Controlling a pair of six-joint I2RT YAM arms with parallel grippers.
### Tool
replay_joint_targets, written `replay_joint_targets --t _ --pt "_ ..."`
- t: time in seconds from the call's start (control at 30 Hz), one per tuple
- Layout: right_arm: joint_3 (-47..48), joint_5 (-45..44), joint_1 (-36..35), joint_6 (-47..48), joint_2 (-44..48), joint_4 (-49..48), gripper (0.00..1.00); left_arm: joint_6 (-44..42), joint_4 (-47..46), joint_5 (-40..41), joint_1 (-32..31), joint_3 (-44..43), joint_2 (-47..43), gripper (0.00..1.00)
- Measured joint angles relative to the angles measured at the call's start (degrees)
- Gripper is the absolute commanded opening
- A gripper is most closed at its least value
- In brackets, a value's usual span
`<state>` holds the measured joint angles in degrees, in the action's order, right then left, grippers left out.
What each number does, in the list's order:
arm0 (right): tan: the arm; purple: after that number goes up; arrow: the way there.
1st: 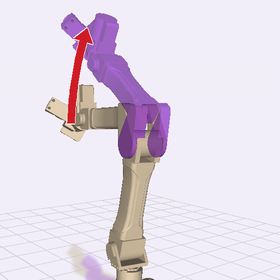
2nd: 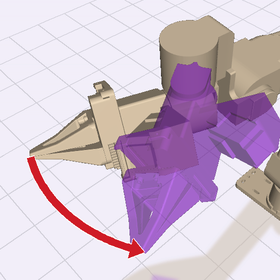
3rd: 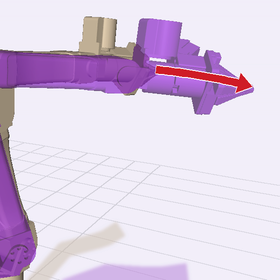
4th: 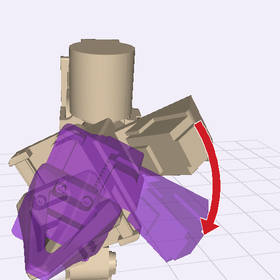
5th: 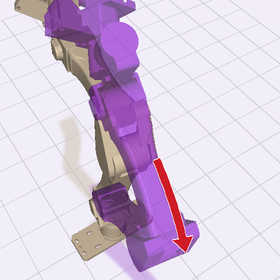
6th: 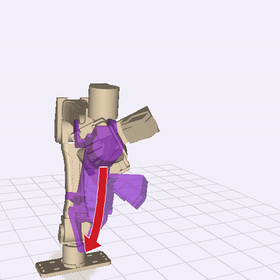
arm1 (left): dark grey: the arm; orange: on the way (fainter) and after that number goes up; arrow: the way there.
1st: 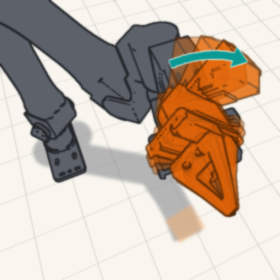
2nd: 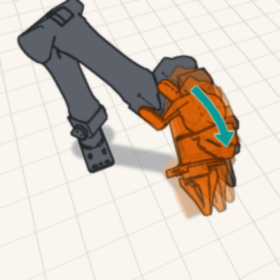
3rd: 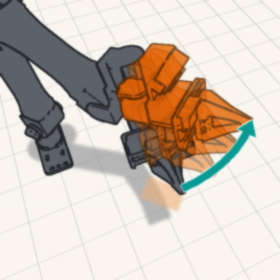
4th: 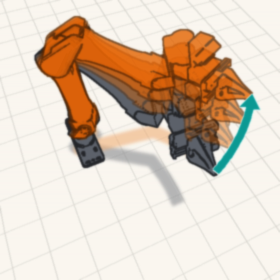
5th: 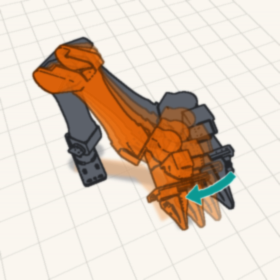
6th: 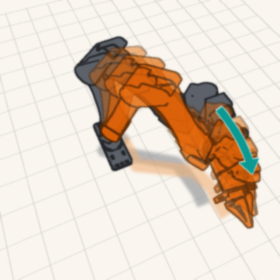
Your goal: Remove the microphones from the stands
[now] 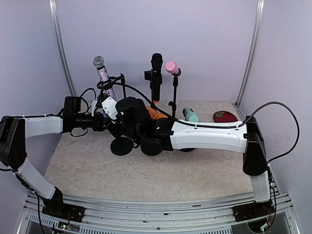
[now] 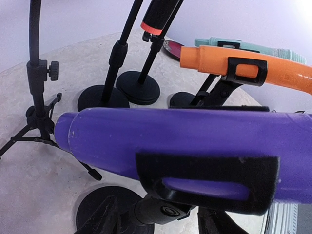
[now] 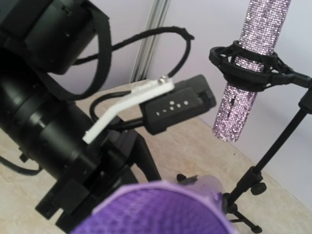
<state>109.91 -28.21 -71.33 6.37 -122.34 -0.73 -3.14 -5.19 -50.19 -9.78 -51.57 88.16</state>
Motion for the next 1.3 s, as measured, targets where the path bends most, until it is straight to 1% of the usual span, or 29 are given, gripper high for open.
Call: replay_joint_targets --t 0.3,0.4,0.53,0.73,0.77,1.1,1.3 --pt "-0.1 0.5 0.2 0.0 0.0 -0.3 0.00 1.3 -2.8 -3.2 -0.4 -0.1 2.3 0.27" --pt "-0.1 1.0 0.5 0.1 0.0 -0.6 0.00 0.8 -3.4 -3.1 -0.6 -0.1 2.3 0.26" --pt "-0.3 1.1 0.6 0.1 0.0 -1.0 0.00 0.8 -3.7 -2.8 -0.9 -0.1 2.3 0.21" --pt "-1.0 1.0 0.7 0.2 0.2 -1.9 0.00 0.9 -4.6 -2.0 -1.3 -0.1 2.7 0.01" --pt "-1.2 1.0 0.7 0.2 0.3 -2.0 0.00 1.0 -4.8 -1.7 -1.3 -0.1 2.8 0.00" --pt "-6.3 0.3 0.8 1.5 3.4 -3.6 0.00 1.3 -5.8 3.2 -3.2 -0.1 2.4 0.00" --pt "-9.4 -1.1 -0.2 2.8 5.2 -4.5 0.00 -0.1 -4.8 4.6 -4.0 0.0 1.7 0.00"
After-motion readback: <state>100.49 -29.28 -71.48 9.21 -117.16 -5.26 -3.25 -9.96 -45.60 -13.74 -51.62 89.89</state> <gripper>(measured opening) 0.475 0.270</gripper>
